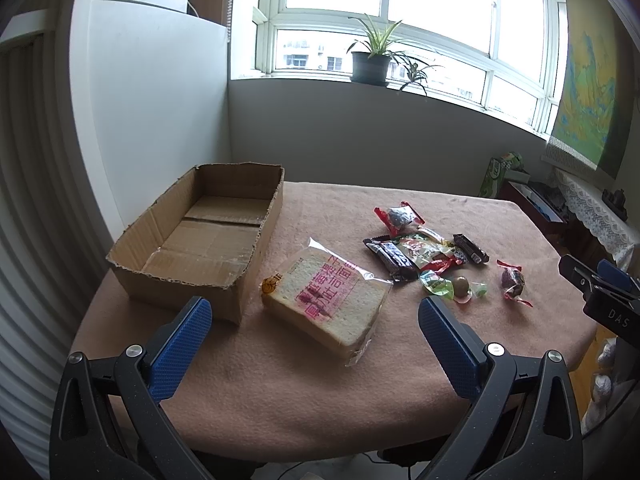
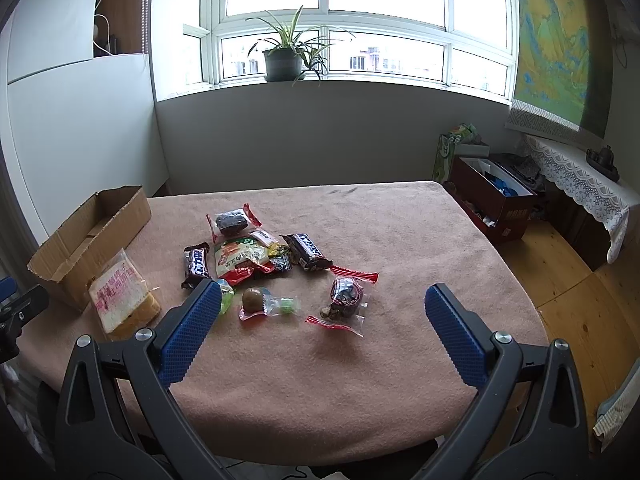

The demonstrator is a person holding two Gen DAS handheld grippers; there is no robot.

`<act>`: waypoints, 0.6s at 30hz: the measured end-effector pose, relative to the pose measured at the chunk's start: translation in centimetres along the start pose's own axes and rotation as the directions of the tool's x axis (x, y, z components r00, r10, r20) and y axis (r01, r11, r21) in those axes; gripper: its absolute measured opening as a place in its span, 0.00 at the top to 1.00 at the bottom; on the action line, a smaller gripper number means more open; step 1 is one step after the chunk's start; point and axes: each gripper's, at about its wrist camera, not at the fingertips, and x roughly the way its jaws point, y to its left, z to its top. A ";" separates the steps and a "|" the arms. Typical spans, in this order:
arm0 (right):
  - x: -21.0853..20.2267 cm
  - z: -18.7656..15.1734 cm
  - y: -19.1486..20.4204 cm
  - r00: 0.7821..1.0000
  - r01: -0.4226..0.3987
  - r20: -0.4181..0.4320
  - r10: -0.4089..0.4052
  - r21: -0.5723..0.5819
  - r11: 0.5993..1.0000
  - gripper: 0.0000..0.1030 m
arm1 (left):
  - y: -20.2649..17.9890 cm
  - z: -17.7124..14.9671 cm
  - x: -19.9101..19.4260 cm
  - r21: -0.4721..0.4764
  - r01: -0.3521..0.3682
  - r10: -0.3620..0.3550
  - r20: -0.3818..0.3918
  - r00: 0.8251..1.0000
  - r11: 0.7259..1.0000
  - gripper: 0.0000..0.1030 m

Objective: Organize snacks

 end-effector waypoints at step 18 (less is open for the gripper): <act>0.9 -0.9 0.5 1.000 -0.023 -0.018 0.023 -0.031 0.999 0.00 | 1.8 -0.8 1.0 -0.067 0.021 -0.026 -0.073 0.997 0.998 0.00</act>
